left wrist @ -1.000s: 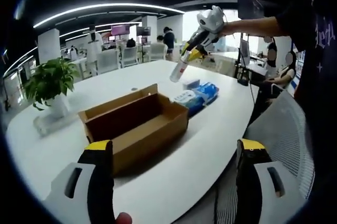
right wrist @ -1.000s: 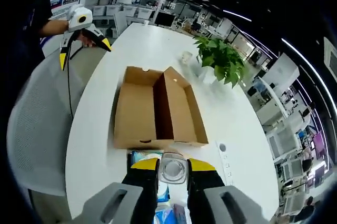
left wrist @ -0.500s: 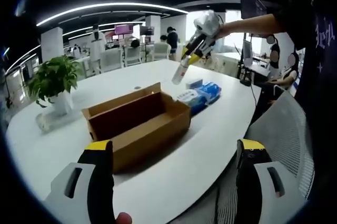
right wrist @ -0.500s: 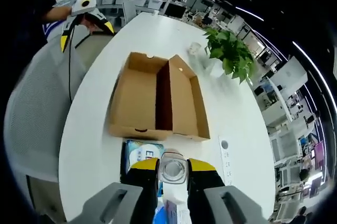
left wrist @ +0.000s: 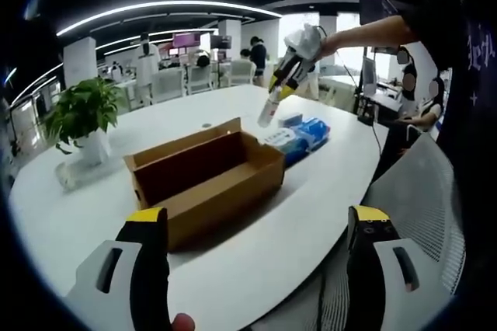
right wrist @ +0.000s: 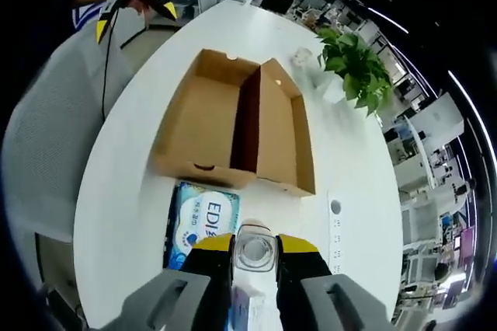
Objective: Operate the shoe box by opening the lid, removing the specified soft item, and placing it in the target area until the item is outside and the box remains undamaged.
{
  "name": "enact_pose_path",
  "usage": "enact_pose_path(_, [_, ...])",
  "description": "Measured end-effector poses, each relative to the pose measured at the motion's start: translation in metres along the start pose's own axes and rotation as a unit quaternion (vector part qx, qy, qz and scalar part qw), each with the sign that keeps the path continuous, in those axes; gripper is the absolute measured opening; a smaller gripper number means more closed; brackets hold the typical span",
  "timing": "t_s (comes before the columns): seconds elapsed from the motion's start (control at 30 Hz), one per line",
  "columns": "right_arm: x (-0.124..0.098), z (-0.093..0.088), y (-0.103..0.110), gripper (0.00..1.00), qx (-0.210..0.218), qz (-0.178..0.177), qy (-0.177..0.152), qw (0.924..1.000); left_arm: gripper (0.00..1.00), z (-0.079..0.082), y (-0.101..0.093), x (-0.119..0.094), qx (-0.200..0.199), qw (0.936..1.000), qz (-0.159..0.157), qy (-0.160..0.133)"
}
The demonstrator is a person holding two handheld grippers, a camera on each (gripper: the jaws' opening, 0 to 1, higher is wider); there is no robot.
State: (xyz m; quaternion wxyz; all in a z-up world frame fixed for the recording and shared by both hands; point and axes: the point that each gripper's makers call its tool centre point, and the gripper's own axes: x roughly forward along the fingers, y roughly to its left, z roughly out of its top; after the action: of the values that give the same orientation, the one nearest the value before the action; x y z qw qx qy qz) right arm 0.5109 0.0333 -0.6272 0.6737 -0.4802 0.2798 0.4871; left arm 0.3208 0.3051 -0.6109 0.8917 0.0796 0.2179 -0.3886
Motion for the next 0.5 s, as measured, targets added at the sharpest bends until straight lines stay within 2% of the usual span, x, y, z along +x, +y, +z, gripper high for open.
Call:
enact_pose_path(0.37, [0.023,-0.013,0.001,0.16,-0.031,0.015,0.027,0.999,0.94,-0.006,-0.005,0.002,-0.008,0.9999,0.002,0.006])
enact_pose_path(0.5, [0.032,-0.02,-0.002,0.16,-0.028,0.017,0.033,0.9989,0.94,-0.009,-0.006,0.002,-0.012,0.9999,0.002,0.008])
